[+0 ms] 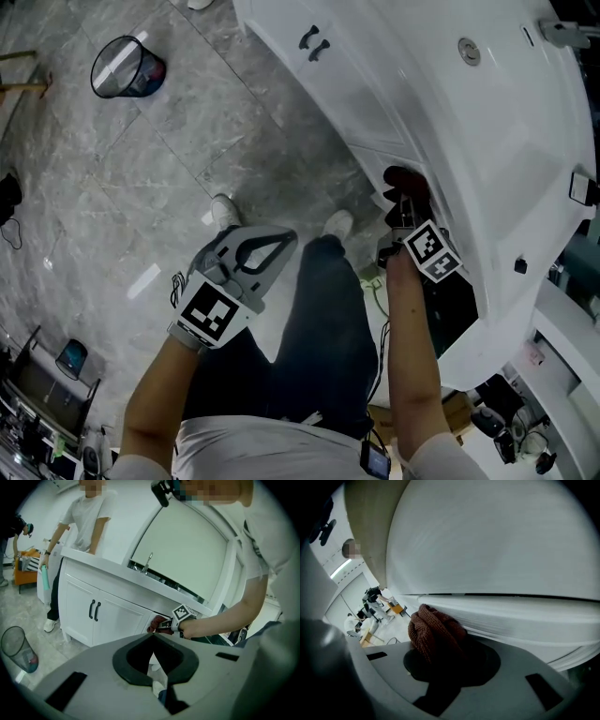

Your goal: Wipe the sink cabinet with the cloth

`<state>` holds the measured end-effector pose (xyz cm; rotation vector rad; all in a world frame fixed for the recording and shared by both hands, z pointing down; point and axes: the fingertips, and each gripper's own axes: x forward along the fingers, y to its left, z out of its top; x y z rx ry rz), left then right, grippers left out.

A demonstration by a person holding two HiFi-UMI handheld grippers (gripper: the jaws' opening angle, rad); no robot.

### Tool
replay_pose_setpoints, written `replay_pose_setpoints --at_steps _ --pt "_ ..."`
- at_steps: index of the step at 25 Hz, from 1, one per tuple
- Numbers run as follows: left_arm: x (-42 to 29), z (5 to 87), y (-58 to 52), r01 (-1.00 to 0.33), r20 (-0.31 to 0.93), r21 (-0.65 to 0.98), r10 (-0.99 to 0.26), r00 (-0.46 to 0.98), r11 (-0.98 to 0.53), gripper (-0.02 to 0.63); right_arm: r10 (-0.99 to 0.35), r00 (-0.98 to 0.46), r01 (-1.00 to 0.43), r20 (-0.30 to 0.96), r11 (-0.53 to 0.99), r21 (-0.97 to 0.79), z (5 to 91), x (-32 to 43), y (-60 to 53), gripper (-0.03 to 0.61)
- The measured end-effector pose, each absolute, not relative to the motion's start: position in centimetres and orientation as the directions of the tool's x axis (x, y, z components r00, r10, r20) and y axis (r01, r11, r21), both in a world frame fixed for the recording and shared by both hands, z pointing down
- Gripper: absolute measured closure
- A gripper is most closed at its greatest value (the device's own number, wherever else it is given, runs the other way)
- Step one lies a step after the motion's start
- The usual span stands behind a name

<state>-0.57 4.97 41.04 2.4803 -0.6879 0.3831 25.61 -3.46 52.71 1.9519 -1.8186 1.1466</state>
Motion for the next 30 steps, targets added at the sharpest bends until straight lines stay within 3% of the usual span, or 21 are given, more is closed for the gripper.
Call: replay_pose_setpoints --at_steps 9,19,30 --pt "-2.1 39.6 4.1 -0.566 0.373 0.425 -0.433 0.821 -0.707 0.603 -0.792 -0.171 -0.902 0.586 -0.114 -0.418 48.8 21.9 -5.9 0.491" --pt "-4.4 35.6 1.5 -0.542 0.351 0.407 -0.422 0.836 -0.735 0.603 -0.814 -0.217 -0.801 0.539 -0.167 -0.575 45.7 17.3 -4.1 0.491" --pt "-6.6 24.6 -1.8 -0.502 0.313 0.374 -0.403 0.860 -0.780 0.603 -0.882 -0.271 -0.864 0.386 0.046 -0.501 29.0 10.3 -3.4 0.491"
